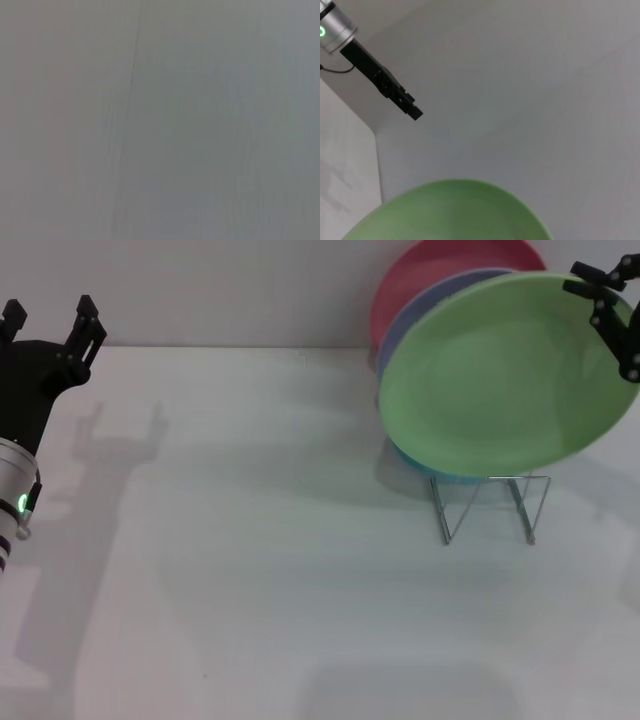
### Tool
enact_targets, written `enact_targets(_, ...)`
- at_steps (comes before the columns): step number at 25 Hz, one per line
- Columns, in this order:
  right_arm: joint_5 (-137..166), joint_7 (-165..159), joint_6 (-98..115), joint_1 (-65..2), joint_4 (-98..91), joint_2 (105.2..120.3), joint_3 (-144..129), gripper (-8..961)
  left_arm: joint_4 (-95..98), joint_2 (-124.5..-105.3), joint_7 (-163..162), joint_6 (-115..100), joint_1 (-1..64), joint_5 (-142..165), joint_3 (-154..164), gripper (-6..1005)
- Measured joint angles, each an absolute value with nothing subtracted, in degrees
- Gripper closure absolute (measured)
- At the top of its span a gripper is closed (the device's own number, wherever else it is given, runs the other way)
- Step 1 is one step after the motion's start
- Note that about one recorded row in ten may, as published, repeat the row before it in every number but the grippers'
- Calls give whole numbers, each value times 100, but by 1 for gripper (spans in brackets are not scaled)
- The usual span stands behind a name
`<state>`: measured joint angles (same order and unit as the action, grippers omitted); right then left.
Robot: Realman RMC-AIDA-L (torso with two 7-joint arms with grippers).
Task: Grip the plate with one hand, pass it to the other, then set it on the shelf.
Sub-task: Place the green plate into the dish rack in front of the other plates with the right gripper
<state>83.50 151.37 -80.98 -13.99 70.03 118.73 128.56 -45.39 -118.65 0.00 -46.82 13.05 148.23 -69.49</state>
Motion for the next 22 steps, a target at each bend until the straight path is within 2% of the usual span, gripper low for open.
enact_targets(22, 7582, 15833, -8103, -1100, 6275, 11938, 12980, 865, -4455, -11865, -30, -4637, 1469, 14818, -6883, 185)
